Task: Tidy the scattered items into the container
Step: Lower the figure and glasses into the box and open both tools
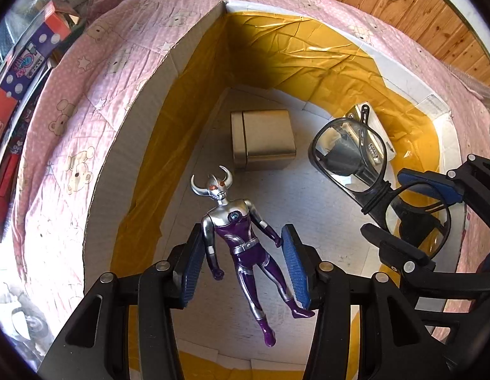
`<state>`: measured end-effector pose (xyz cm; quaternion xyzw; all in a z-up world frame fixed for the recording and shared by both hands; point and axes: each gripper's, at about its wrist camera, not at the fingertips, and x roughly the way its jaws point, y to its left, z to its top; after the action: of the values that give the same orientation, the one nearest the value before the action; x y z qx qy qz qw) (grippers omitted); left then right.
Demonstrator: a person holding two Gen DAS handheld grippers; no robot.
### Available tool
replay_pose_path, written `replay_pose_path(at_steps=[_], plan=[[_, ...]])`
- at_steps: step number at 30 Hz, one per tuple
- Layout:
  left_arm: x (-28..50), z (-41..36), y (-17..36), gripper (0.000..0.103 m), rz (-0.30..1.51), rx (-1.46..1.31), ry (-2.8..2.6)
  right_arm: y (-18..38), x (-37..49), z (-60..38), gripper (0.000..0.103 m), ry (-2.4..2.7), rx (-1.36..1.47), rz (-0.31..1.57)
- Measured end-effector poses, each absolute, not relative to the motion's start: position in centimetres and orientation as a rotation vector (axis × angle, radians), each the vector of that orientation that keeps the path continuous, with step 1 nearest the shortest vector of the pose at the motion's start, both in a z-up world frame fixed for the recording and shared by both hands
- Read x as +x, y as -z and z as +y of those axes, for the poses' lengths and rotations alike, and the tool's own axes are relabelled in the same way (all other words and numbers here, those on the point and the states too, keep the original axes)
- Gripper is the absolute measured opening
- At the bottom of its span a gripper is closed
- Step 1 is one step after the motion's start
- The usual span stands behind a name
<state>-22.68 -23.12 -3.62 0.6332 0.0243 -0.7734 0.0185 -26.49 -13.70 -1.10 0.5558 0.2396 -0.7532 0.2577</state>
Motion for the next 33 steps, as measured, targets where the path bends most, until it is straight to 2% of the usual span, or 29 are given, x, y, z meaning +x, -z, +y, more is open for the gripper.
replay_pose_path(at_steps=[6, 10, 11, 12, 13, 21, 33], plan=[[-23.0, -22.5, 3.4, 0.053, 0.021, 1.983, 2.391, 1.0, -26.5, -13.6, 0.05, 2.045, 1.522, 0.615], [-23.4, -22.8, 3.8, 0.052, 0.07, 2.029, 2.347, 0.7, -26.6, -13.4, 0.05, 2.072, 1.526, 0.576], [-23.4, -23.0, 3.9, 0.052, 0.084, 2.042, 2.334, 0.6, -26.6, -13.4, 0.054, 2.082, 1.524, 0.569], [-23.3, -23.1, 4.0, 0.053, 0.093, 2.052, 2.322, 0.4, -26.6, -13.4, 0.062, 2.088, 1.527, 0.553], [-23.2, -23.2, 4.1, 0.053, 0.099, 2.06, 2.31, 0.1, -26.5, -13.1, 0.065, 2.096, 1.525, 0.536], [-21.1, -23.7, 1.4, 0.053, 0.099, 1.961, 2.362, -2.6, -24.1, -10.5, 0.065, 2.149, 1.451, 0.385], [-14.0, -20.7, -3.7, 0.053, -0.084, 1.664, 2.548, -4.6, -16.3, -9.5, 0.065, 2.229, 1.213, 0.197]])
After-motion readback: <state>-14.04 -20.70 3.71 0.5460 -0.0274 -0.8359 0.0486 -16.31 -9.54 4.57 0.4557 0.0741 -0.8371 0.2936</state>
